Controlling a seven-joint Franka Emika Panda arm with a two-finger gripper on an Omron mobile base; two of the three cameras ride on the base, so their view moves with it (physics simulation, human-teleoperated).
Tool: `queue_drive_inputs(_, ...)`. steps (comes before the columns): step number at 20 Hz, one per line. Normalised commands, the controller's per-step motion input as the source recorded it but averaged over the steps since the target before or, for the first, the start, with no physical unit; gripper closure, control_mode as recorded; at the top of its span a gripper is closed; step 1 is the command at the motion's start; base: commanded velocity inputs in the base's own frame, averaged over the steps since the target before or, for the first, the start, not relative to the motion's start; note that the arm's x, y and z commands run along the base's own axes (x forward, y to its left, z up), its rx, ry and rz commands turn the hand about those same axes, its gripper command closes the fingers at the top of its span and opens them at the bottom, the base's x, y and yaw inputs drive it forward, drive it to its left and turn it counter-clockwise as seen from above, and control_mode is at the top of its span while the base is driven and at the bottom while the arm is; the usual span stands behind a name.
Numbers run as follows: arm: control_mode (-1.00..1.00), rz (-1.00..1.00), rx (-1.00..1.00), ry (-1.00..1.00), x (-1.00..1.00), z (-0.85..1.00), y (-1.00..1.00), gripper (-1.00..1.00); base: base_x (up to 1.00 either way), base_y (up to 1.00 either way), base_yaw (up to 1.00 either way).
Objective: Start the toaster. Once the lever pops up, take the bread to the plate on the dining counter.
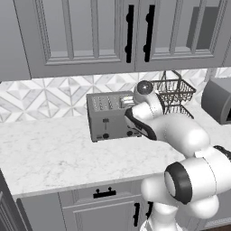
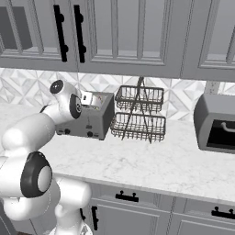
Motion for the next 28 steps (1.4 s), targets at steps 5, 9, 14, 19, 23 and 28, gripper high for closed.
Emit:
queue_drive_inputs(5,-1.00,0.00,0.00,0.00,0.08,0.01,0.00,1.00,0.00,0.00,0.00)
queue_drive_inputs(9,-1.00,0.00,0.00,0.00,0.20,0.04,0.06,1.00,0.00,0.00,0.00)
queue_drive_inputs(14,-1.00,0.02,0.00,0.00,0.24,0.00,0.12,1.00,0.00,0.00,0.00)
queue_drive_inputs(19,-1.00,0.01,-0.03,0.00,0.24,0.00,0.09,1.00,0.00,0.00,0.00)
queue_drive_inputs(23,-1.00,0.00,-0.08,0.00,0.27,0.00,0.10,1.00,0.00,0.00,0.00)
queue_drive_inputs(28,-1.00,0.00,-0.07,0.00,0.24,0.00,0.08,1.00,0.00,0.00,0.00)
